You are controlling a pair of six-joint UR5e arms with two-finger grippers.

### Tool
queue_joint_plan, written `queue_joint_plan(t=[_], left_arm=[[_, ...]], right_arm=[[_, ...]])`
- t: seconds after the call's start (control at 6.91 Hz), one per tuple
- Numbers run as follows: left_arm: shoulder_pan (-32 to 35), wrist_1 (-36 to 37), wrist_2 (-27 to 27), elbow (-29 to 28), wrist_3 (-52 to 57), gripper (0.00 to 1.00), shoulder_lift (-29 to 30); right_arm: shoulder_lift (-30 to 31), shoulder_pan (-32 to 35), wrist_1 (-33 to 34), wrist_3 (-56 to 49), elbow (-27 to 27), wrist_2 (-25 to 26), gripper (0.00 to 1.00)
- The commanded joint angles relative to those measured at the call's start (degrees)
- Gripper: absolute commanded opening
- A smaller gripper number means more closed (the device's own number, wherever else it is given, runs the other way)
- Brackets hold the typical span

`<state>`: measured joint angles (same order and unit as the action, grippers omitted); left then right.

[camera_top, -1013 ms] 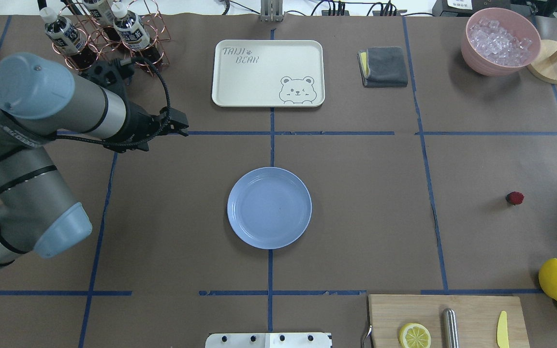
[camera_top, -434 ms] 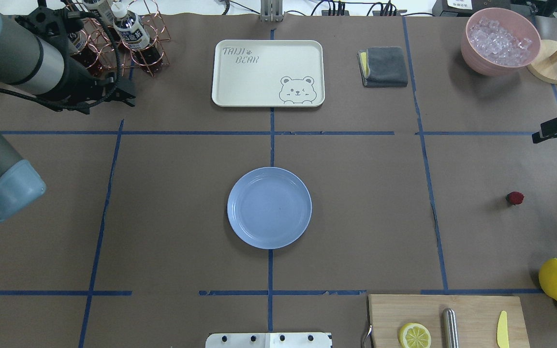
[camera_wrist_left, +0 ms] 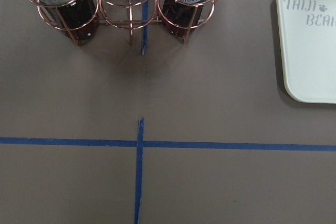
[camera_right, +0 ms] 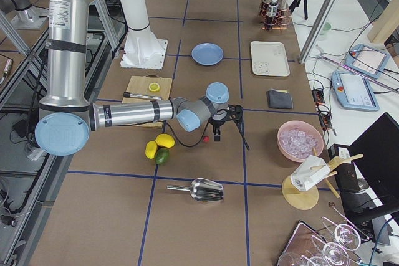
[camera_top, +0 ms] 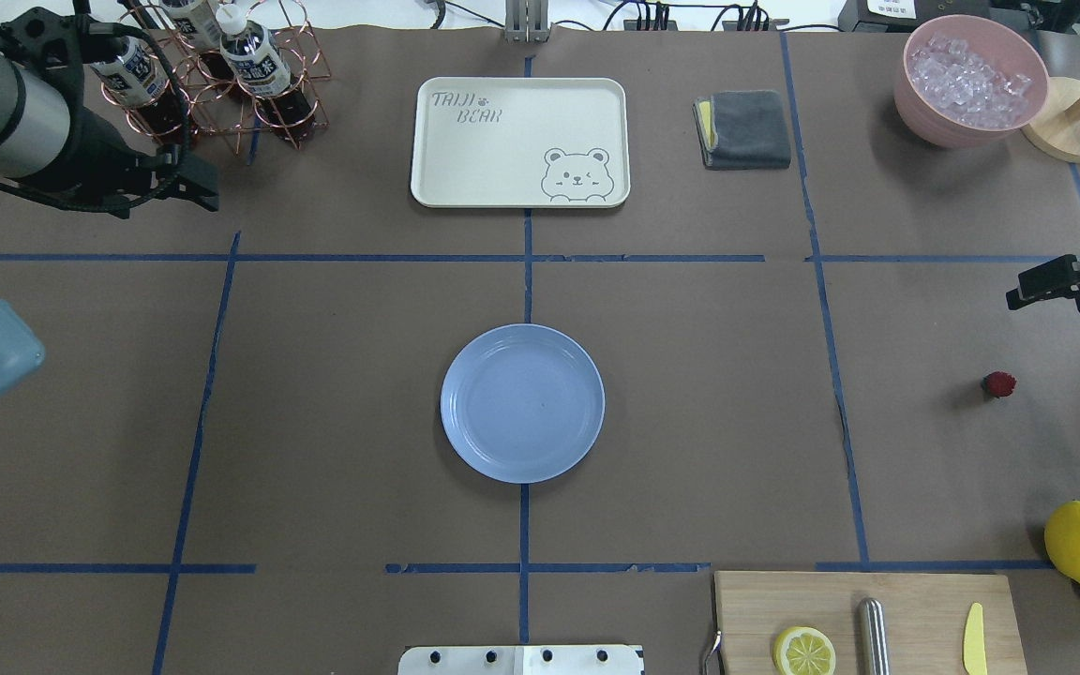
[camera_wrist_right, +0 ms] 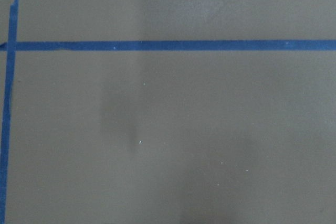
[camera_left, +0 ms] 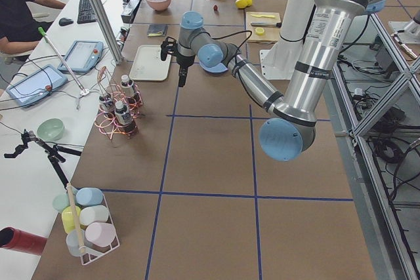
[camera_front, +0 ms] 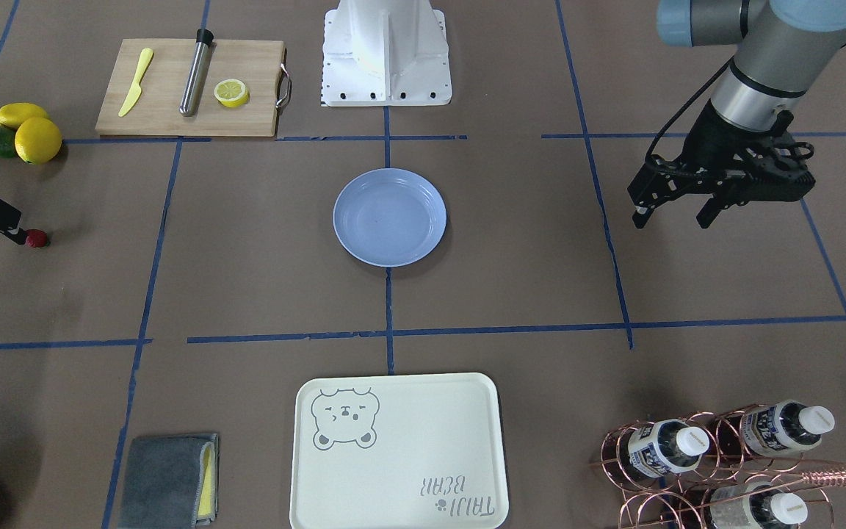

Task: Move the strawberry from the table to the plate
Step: 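Lower the right gripper onto the red strawberry and close on it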

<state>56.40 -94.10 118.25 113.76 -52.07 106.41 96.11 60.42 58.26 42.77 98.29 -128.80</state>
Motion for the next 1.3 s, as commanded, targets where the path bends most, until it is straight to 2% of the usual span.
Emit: queue_joint_plan(t=[0.0, 0.43, 0.58, 0.87, 1.16], left_arm=[[0.46, -0.12, 0.14, -0.03, 0.91, 1.0, -0.67], [0.38, -0.12, 0.14, -0.38, 0.91, 1.0, -0.59], [0.29, -0.21, 0.14, -0.38, 0.91, 1.0, -0.5], [0.29, -0.21, 0.05, -0.38, 0.91, 1.0, -0.5], [0.29, -0.21, 0.05, -0.47, 0.91, 1.0, -0.41]], right_arm=[[1.36, -6.43, -4.56, 5.38, -0.37, 5.39, 1.0], [1.62, -7.24, -4.56, 5.22, -1.86, 5.49, 0.98], [1.45, -7.33, -4.56, 4.87, -3.44, 5.4, 0.93], [1.18, -7.33, -4.56, 4.78, -3.8, 5.4, 0.76], [1.18, -7.42, -4.56, 4.6, -3.8, 5.32, 0.55]])
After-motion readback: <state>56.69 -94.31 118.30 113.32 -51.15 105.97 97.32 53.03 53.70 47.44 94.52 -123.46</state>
